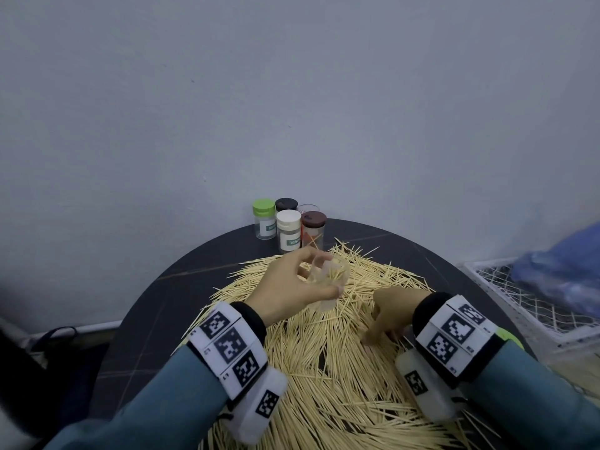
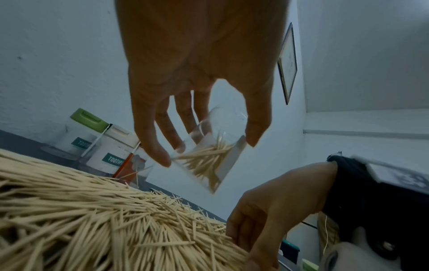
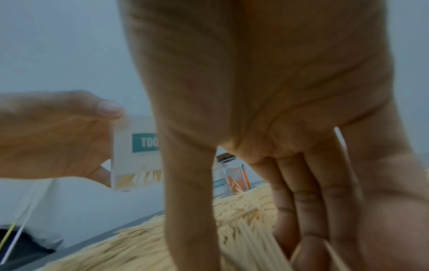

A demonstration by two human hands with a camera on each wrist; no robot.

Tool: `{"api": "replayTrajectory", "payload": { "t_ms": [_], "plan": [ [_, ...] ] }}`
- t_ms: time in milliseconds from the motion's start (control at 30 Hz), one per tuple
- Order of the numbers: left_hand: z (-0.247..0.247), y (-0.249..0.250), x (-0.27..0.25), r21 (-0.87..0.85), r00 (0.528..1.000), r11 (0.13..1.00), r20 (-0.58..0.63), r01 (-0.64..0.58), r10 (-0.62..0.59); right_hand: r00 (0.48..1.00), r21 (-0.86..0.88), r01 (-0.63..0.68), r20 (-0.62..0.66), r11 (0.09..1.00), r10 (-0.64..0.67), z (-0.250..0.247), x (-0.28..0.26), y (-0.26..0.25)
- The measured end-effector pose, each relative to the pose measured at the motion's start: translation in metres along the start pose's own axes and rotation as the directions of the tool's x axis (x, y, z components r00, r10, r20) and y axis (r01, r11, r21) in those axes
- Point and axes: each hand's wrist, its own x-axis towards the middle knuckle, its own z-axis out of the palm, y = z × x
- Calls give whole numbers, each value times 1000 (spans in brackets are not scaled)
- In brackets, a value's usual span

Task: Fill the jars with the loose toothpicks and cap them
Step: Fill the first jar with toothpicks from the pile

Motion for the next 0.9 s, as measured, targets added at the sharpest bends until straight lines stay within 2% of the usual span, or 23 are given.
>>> {"api": "replayTrajectory", "payload": {
  "t_ms": [200,367,633,733,900],
  "plan": [
    [2,2,-2,61,1000,998,7,3,-3,999,124,29,-37,992,-24,0,8,5],
    [2,2,-2,67,1000,998,-5,3,-2,1000,274,-1,-4,962,2,-1,12,10],
    [1,-1,-1,55,1000,998,-6,0,1,998,375,-15,67,927,-12,-4,10,14],
    [0,-3,-1,55,1000,998,-13,-4,5,989,556,-18,133,831,-68,-2,13,14],
    [-1,-5,0,40,1000,999,-18,-4,4,977,809,-32,150,587,-153,1,12,15]
  ]
}}
